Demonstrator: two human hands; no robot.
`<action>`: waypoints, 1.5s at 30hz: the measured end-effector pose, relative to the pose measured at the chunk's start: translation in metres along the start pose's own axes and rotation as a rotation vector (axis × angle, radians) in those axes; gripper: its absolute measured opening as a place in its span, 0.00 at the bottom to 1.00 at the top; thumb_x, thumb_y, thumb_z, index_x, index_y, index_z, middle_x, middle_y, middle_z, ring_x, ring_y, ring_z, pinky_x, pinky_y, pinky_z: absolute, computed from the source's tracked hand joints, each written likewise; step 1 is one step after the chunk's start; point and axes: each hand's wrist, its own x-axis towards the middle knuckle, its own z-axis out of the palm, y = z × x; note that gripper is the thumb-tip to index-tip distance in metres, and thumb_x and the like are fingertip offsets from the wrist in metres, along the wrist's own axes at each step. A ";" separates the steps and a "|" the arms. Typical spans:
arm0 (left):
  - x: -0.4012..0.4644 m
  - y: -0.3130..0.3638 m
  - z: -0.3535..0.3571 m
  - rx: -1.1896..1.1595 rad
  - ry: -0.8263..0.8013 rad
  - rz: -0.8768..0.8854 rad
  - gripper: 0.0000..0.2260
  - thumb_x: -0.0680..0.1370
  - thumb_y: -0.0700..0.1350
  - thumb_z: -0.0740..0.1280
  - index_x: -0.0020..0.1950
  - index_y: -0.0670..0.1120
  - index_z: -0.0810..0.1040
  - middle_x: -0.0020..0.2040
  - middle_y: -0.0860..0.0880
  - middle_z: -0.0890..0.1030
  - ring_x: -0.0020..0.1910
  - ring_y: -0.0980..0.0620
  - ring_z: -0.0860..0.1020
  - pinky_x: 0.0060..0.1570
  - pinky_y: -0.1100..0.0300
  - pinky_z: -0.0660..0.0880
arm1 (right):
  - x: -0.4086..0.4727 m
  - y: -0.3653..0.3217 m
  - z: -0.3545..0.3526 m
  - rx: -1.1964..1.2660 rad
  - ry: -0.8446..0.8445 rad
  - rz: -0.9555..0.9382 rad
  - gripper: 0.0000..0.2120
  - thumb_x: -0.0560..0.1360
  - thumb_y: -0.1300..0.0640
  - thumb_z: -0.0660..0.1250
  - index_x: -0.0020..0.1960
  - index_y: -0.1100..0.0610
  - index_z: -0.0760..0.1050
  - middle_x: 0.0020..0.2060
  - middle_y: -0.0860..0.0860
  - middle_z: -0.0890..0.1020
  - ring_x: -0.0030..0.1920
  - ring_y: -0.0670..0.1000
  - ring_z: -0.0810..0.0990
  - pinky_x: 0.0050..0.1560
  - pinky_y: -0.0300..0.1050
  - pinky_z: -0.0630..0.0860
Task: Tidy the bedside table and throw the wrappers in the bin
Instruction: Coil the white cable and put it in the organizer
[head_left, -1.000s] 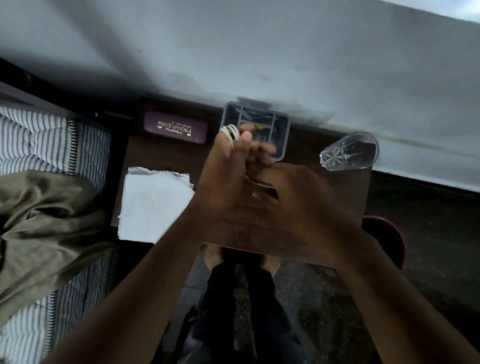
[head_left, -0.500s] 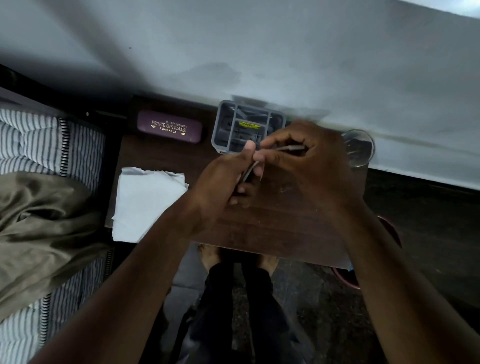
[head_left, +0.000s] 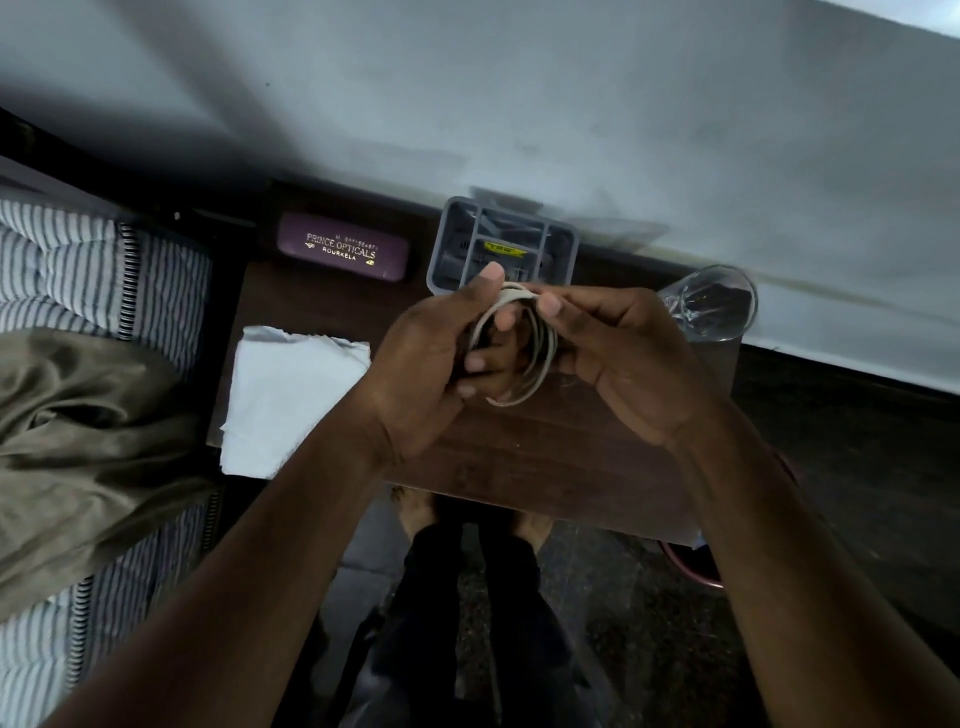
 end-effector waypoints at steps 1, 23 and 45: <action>0.000 -0.002 0.001 0.057 0.065 0.035 0.20 0.85 0.54 0.55 0.38 0.45 0.74 0.25 0.51 0.64 0.21 0.54 0.61 0.26 0.62 0.61 | 0.000 0.001 -0.001 -0.011 0.022 0.000 0.20 0.76 0.56 0.68 0.63 0.67 0.79 0.55 0.65 0.84 0.57 0.66 0.83 0.60 0.69 0.78; 0.003 -0.020 -0.028 1.339 0.542 0.455 0.09 0.77 0.49 0.71 0.56 0.50 0.85 0.40 0.52 0.83 0.40 0.60 0.77 0.39 0.72 0.67 | 0.032 0.002 -0.016 -0.549 0.077 0.056 0.15 0.74 0.59 0.75 0.60 0.56 0.83 0.51 0.51 0.88 0.52 0.49 0.87 0.57 0.58 0.83; 0.034 0.001 -0.041 1.179 1.063 0.582 0.11 0.77 0.50 0.73 0.56 0.48 0.87 0.40 0.49 0.87 0.33 0.55 0.80 0.32 0.72 0.63 | 0.119 -0.046 0.029 -1.237 0.064 -0.279 0.12 0.77 0.52 0.71 0.59 0.52 0.84 0.42 0.49 0.79 0.36 0.38 0.75 0.38 0.23 0.66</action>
